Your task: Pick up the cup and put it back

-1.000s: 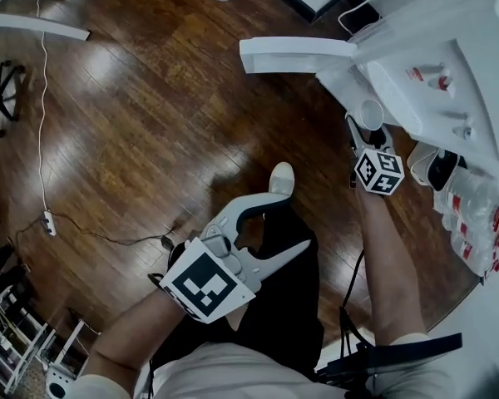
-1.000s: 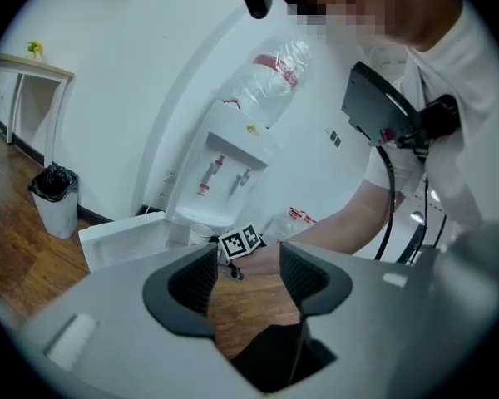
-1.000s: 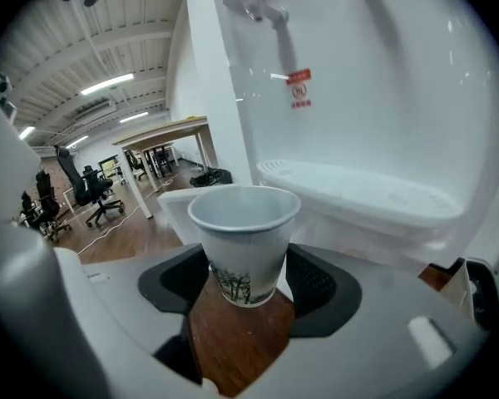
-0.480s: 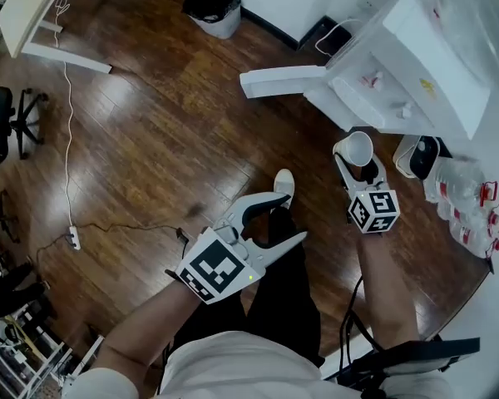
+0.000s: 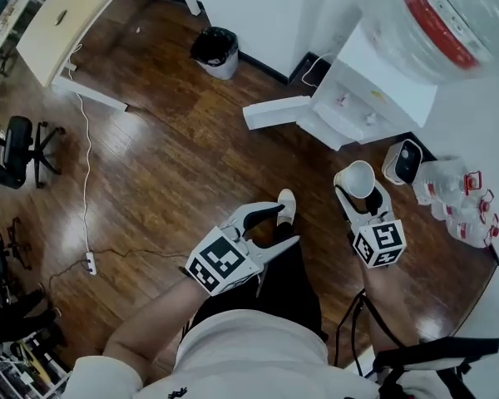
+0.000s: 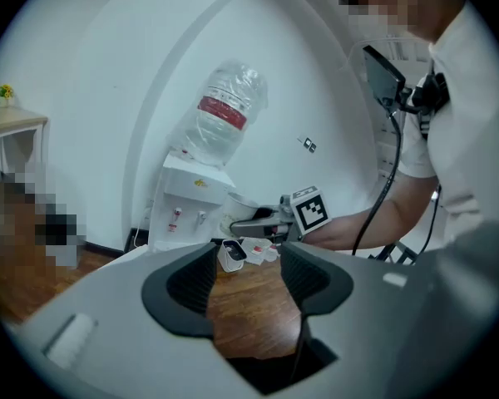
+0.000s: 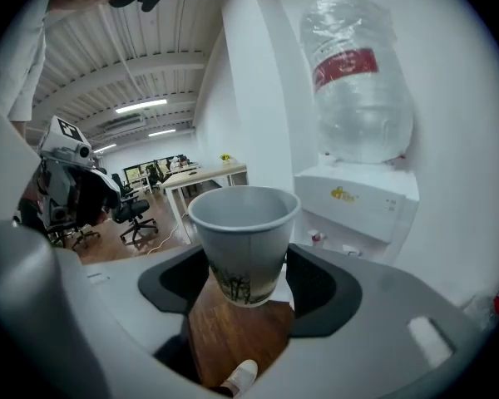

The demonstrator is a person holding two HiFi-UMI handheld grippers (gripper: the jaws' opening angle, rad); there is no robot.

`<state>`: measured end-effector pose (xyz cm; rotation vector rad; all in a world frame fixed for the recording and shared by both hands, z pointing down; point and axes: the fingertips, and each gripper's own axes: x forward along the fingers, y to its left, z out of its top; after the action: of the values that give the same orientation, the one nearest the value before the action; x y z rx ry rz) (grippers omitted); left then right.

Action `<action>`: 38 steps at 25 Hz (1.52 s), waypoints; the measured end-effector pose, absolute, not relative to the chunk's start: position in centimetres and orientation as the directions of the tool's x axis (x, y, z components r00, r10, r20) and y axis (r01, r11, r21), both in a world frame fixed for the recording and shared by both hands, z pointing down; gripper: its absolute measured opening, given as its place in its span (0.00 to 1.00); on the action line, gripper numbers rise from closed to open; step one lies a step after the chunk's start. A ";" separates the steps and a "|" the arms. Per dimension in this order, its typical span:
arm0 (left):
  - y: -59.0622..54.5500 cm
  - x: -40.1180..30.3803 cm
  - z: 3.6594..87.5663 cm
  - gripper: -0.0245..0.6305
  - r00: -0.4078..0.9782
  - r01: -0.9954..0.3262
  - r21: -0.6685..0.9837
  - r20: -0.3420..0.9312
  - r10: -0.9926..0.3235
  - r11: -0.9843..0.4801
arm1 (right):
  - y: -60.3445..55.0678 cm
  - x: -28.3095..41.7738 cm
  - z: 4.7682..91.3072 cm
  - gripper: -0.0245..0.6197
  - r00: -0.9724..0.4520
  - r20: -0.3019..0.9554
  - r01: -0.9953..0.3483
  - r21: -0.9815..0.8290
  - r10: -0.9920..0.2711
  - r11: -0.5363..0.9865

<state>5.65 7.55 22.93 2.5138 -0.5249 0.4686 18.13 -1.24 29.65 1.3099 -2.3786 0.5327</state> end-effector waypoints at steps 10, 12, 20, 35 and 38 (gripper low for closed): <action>11.1 2.9 18.7 0.40 0.858 -0.455 0.397 0.437 -0.272 -0.797 | 4.3 16.3 19.2 0.49 -0.493 0.442 -0.862 -0.127 -0.750 0.491; 11.8 2.8 18.0 0.40 0.860 -0.449 0.390 0.433 -0.270 -0.804 | 5.5 16.0 17.6 0.49 -0.491 0.432 -0.862 -0.118 -0.756 0.493; 14.0 2.3 16.6 0.40 0.858 -0.442 0.359 0.436 -0.271 -0.822 | 8.4 15.4 14.7 0.49 -0.483 0.413 -0.866 -0.098 -0.772 0.490; 15.3 1.8 15.9 0.43 0.857 -0.450 0.343 0.425 -0.291 -0.824 | 9.8 15.2 15.3 0.49 -0.491 0.427 -0.860 -0.099 -0.759 0.501; 15.0 1.7 16.7 0.43 0.853 -0.462 0.357 0.431 -0.296 -0.812 | 9.4 15.2 16.8 0.49 -0.499 0.446 -0.855 -0.115 -0.743 0.505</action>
<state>1.71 14.98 16.69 2.5709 -0.5577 0.4967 15.23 9.42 16.85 1.3336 -2.4129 0.4618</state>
